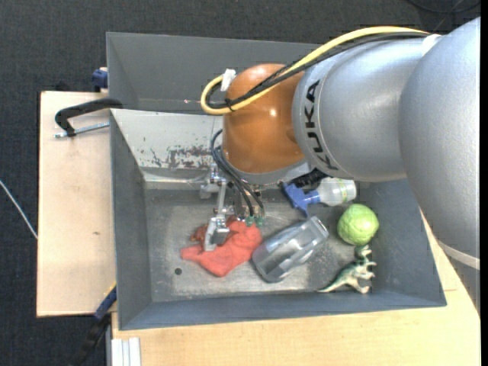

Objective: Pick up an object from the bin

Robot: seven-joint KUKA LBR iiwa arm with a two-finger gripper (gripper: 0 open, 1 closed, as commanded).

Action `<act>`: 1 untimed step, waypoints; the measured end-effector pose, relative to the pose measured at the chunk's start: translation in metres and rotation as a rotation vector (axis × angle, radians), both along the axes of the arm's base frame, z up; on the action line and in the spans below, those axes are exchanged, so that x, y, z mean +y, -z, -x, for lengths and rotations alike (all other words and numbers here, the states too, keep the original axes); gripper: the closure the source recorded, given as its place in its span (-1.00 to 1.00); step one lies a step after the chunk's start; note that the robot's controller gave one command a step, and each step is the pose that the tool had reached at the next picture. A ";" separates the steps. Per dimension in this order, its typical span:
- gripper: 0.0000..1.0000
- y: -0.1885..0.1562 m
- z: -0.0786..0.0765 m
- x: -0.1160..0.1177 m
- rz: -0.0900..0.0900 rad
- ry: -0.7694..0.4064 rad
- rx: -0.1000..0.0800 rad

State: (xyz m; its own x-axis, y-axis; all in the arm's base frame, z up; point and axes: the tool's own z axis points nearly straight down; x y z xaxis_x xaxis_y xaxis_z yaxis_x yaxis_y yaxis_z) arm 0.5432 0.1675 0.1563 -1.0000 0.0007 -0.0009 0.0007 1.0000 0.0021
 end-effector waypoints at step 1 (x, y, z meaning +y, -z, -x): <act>-1.00 0.000 0.000 0.000 0.000 0.000 0.000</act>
Offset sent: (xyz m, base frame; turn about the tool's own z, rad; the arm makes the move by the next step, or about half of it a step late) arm -0.0491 -0.0087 -0.0863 -0.0812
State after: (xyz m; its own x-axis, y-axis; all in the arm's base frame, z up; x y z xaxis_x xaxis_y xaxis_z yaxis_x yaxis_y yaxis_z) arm 0.5432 0.1675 0.1563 -1.0000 0.0008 -0.0009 0.0008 1.0000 0.0021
